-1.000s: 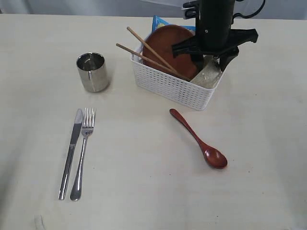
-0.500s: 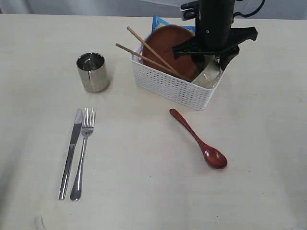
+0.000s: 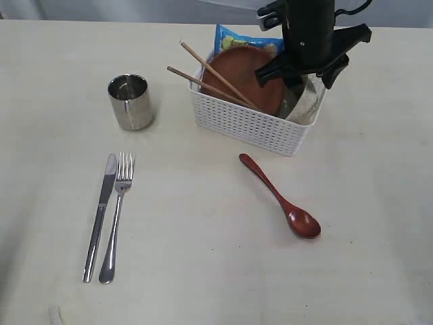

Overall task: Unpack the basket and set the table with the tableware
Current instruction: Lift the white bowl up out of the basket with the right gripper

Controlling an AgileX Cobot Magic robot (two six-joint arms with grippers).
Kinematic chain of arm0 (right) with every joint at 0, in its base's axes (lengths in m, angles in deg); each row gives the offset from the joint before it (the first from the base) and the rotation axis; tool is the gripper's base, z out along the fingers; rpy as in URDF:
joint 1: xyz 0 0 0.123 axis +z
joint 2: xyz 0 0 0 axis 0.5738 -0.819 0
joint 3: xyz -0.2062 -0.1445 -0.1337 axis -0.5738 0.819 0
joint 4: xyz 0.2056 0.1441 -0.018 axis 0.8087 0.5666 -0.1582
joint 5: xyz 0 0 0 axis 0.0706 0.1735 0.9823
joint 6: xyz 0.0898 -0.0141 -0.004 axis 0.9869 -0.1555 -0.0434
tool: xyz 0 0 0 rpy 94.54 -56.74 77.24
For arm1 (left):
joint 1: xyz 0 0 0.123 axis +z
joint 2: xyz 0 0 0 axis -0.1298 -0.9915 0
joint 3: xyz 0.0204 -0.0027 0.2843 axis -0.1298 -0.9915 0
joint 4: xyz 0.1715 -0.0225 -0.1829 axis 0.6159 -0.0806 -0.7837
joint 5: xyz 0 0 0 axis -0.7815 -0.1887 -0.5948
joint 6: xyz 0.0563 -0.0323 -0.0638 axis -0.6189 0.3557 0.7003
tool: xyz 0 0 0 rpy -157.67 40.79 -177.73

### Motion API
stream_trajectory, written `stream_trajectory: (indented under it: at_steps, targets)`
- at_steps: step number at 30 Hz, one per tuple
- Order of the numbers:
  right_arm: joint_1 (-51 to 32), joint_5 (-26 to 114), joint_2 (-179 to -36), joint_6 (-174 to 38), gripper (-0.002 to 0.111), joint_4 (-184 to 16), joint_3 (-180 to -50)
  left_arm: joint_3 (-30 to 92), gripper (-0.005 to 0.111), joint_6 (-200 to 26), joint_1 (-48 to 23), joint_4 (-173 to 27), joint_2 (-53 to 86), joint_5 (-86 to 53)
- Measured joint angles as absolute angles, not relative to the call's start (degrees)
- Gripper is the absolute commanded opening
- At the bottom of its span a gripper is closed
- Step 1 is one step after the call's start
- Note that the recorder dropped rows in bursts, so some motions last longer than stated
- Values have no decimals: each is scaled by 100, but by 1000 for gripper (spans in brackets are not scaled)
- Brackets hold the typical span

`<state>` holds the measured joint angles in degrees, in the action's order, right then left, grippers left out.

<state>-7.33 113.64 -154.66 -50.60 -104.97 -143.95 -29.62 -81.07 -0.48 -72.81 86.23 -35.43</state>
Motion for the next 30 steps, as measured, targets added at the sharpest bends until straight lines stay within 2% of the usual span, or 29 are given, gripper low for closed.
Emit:
stream_trajectory:
  at_steps: [3, 6, 7, 9, 30]
  targets:
    - [-733, 11364, -15466, -5060, 41, -10644, -14395, -2962, 0, -8107, -48, -7281, 8623, -3543]
    - [-733, 11364, -15466, -5060, 23, -10684, -14395, -2962, 0, -8107, -48, -7281, 8623, -3543]
    - [-733, 11364, -15466, -5060, 9, -10684, -14395, -2962, 0, -8107, -48, -7281, 8623, -3543]
    - [-733, 11353, -15469, -5060, 0, -10763, -14395, -2962, 0, -8107, -48, -7281, 8623, -3543]
    - [-733, 11415, -15492, -5049, 0, -12415, -14377, -2962, 0, -8107, -48, -7281, 8623, -3543]
